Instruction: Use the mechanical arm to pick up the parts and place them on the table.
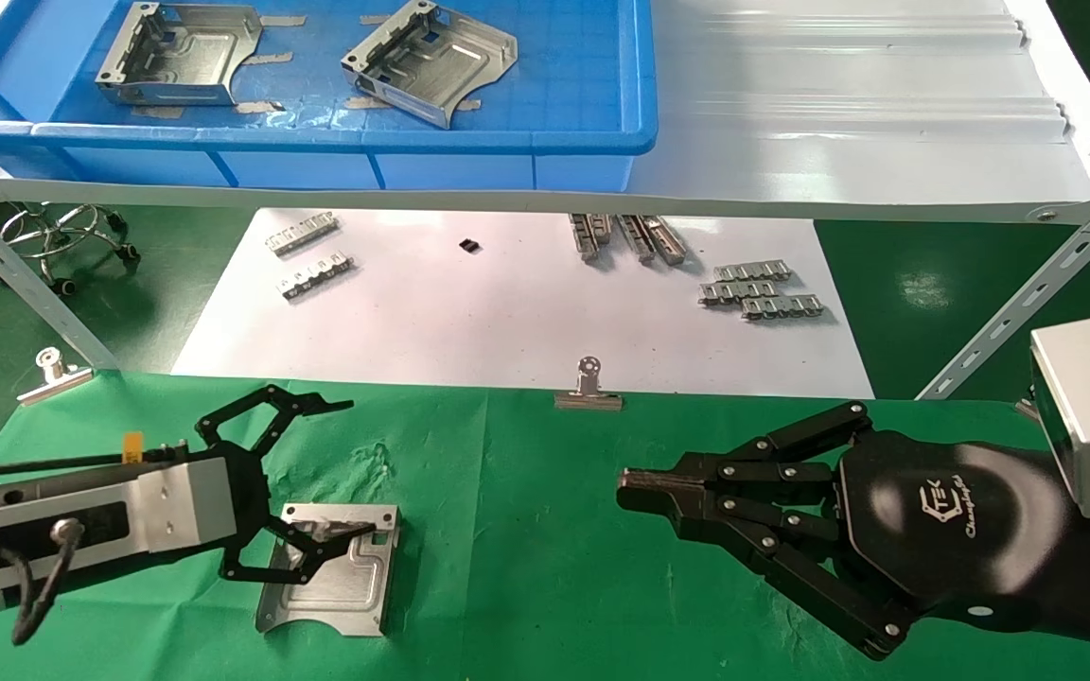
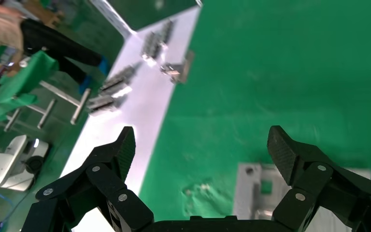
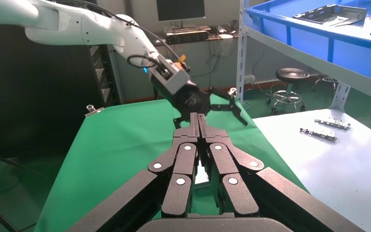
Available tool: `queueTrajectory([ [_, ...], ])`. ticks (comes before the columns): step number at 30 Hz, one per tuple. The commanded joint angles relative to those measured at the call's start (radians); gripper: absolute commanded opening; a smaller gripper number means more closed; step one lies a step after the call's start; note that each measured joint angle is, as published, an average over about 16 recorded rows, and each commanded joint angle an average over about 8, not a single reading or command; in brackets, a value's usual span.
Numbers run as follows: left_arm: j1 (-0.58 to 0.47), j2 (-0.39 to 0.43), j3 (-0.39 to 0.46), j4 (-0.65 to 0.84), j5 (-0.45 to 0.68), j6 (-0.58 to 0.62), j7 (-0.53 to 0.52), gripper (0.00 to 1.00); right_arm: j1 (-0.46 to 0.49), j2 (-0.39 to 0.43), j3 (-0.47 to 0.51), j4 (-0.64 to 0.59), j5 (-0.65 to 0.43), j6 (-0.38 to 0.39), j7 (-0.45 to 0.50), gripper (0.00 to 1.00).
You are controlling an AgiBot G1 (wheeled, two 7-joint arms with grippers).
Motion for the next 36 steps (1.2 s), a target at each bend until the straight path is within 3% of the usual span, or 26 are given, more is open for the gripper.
queueTrajectory([
  [1, 0.008, 0.000, -0.013, 0.001, -0.033, 0.006, -0.001, 1.00, 0.000, 0.000, 0.000, 0.000, 0.000, 0.000, 0.000, 0.00],
  [7, 0.026, 0.010, -0.054, 0.033, -0.165, 0.053, -0.055, 1.00, 0.000, 0.000, 0.000, 0.000, 0.000, 0.000, 0.000, 0.00],
  [9, 0.027, 0.011, -0.065, 0.045, -0.203, 0.071, -0.078, 1.00, 0.000, 0.000, 0.000, 0.000, 0.000, 0.000, 0.000, 0.06],
  [11, 0.026, 0.011, -0.075, 0.054, -0.233, 0.086, -0.099, 1.00, 0.000, 0.000, 0.000, 0.000, 0.000, 0.000, 0.000, 0.22],
  [15, 0.029, 0.012, -0.093, 0.054, -0.255, 0.106, -0.139, 1.00, 0.000, 0.000, 0.000, 0.000, 0.000, 0.000, 0.000, 0.72],
  [18, 0.033, 0.013, -0.109, 0.043, -0.247, 0.122, -0.167, 1.00, 0.000, 0.000, 0.000, 0.000, 0.000, 0.000, 0.000, 0.97],
  [36, 0.042, 0.016, -0.221, -0.026, -0.176, 0.246, -0.371, 1.00, 0.000, 0.000, 0.000, 0.000, 0.000, 0.000, 0.000, 1.00],
])
